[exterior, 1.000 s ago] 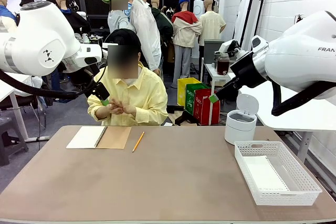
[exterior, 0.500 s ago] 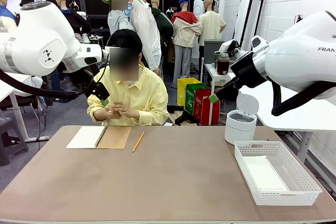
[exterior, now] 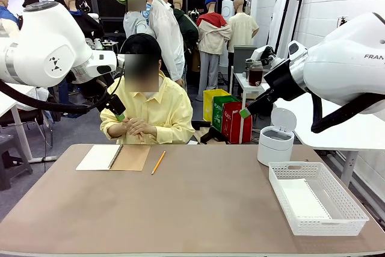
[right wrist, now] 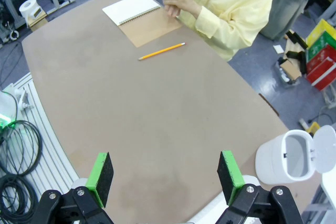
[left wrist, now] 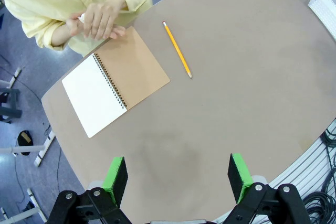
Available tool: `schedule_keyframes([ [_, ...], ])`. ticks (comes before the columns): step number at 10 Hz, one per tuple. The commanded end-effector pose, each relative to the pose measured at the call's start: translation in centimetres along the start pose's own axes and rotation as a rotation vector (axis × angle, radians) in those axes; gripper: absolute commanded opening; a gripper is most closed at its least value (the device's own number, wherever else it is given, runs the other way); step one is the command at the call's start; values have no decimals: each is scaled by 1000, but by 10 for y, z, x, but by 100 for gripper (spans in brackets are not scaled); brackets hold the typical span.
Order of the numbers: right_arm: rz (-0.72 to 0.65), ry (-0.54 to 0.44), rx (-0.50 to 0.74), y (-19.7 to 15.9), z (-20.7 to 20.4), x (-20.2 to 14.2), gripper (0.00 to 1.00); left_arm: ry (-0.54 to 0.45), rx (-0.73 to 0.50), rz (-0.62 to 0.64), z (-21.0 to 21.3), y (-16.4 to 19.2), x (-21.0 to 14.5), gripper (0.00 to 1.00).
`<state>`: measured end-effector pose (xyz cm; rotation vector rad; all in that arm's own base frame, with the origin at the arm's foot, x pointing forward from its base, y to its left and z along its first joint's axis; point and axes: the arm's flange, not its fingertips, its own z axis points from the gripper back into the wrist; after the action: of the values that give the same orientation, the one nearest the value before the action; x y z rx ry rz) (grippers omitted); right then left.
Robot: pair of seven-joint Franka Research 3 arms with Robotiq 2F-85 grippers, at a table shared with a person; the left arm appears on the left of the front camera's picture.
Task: Sort the paper based on its condition.
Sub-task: If a person hands you a paper, place it in the Organizing basket , and if it's crumpled, put it in the Trash can.
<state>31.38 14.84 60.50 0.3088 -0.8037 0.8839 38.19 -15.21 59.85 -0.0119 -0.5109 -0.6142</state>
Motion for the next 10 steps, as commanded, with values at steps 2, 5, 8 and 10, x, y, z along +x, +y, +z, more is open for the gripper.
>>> schedule_keyframes([
  [2, 5, 6, 10, 1, 0, 1, 100, -2, 2, -1, 1, 2, 0, 100],
  [5, 5, 6, 10, 1, 0, 1, 100, -2, 2, -1, 1, 2, 0, 100],
  [8, 5, 6, 10, 1, 0, 1, 100, -2, 2, -1, 1, 2, 0, 100],
  [10, 5, 6, 10, 1, 0, 1, 100, -2, 2, -1, 1, 2, 0, 100],
])
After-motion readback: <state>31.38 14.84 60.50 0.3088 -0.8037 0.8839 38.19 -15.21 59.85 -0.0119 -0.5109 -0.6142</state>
